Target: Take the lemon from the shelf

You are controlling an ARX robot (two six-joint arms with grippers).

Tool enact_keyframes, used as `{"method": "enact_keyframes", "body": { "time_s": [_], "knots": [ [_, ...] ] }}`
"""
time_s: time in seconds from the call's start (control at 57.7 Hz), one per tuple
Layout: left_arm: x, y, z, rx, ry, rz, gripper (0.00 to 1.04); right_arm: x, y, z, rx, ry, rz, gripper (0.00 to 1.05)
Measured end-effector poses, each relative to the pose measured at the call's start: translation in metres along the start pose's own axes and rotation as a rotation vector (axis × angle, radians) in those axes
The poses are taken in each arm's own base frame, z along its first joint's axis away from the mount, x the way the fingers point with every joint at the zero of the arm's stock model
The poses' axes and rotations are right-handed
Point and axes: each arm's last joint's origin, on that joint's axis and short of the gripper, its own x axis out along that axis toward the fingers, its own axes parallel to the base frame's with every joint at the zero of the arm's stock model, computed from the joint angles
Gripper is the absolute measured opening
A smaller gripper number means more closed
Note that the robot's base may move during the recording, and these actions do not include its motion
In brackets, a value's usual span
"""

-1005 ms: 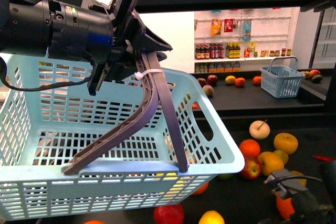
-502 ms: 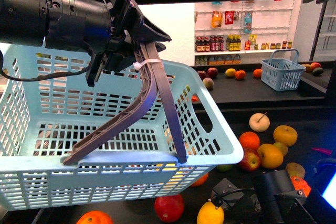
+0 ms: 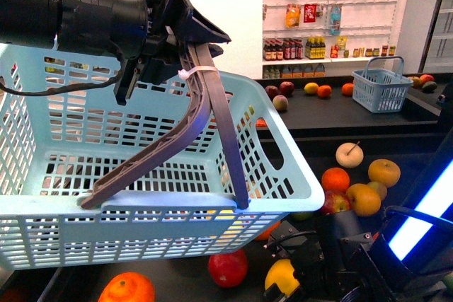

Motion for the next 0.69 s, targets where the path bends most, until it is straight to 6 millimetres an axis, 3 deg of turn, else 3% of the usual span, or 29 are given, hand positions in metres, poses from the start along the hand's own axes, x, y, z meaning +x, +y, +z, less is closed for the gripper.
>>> {"method": "enact_keyframes", "body": {
  "time_s": [0.329, 0.693],
  "knots": [
    [0.000, 0.000, 0.000, 0.000, 0.000, 0.000, 0.13, 0.016, -0.002, 0.013, -0.012, -0.022, -0.011, 0.97],
    [0.000, 0.000, 0.000, 0.000, 0.000, 0.000, 0.13, 0.024, -0.001, 0.012, -0.091, -0.014, -0.060, 0.97]
  ]
}}
